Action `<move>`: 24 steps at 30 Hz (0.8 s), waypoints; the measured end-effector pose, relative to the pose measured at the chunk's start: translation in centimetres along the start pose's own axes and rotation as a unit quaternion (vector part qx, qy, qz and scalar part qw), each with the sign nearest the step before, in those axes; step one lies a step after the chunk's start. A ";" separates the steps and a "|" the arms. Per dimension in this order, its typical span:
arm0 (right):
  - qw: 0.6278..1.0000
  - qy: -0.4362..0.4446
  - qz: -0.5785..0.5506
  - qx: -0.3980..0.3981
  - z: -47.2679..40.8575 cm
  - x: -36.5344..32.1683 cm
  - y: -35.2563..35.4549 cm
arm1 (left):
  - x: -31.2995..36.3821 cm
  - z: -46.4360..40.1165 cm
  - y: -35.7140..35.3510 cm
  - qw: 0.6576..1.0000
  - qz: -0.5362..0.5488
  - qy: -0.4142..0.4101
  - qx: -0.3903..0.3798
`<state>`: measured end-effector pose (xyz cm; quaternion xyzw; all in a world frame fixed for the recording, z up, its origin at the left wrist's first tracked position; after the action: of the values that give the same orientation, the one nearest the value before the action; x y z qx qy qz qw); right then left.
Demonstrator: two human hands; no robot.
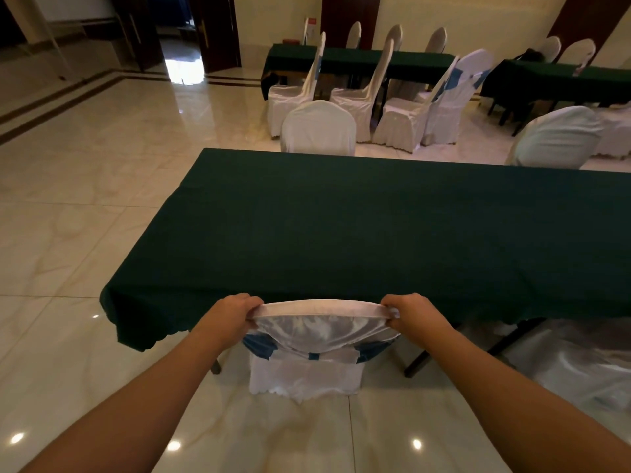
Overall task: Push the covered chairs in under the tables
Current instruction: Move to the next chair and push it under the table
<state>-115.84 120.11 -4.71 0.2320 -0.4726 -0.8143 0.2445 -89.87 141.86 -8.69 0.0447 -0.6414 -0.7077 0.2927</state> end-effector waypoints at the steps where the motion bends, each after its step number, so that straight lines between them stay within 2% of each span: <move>1: 1.000 -0.002 0.001 0.001 0.0 -0.1 0.0 | -0.1 0.1 0.0 1.000 -0.002 0.004 0.000; 4: 1.000 -0.005 0.007 0.014 0.1 -0.2 -0.1 | 0.3 0.1 0.1 1.000 -0.011 -0.004 -0.010; 8: 0.997 -0.013 -0.064 0.033 0.7 0.4 -0.6 | 1.3 -0.1 1.0 0.998 0.008 -0.029 -0.049; 14: 0.987 -0.001 -0.121 0.108 2.9 1.8 0.8 | 8.1 -1.6 5.5 0.988 0.071 -0.134 -0.012; 19: 0.974 -0.056 -0.147 0.165 7.2 5.4 2.4 | 16.1 -5.0 6.2 0.973 0.053 -0.225 -0.016; 24: 0.941 -0.165 -0.188 0.226 14.2 12.5 1.9 | 27.2 -6.3 4.1 0.939 0.052 -0.338 -0.044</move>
<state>-133.81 120.95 1.44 0.2284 -0.6259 -0.7438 -0.0538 -108.11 123.40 2.52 -0.2438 -0.6720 -0.6925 0.0968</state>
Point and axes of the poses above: each hand's wrist, its own z-axis away from the middle knuckle, its own y-axis out of the back of the hand, x = y × z, the point moved 9 cm from there along -z, towards the middle knuckle, and after that the axes turned 4 degrees about -y, right-handed, at the moved point
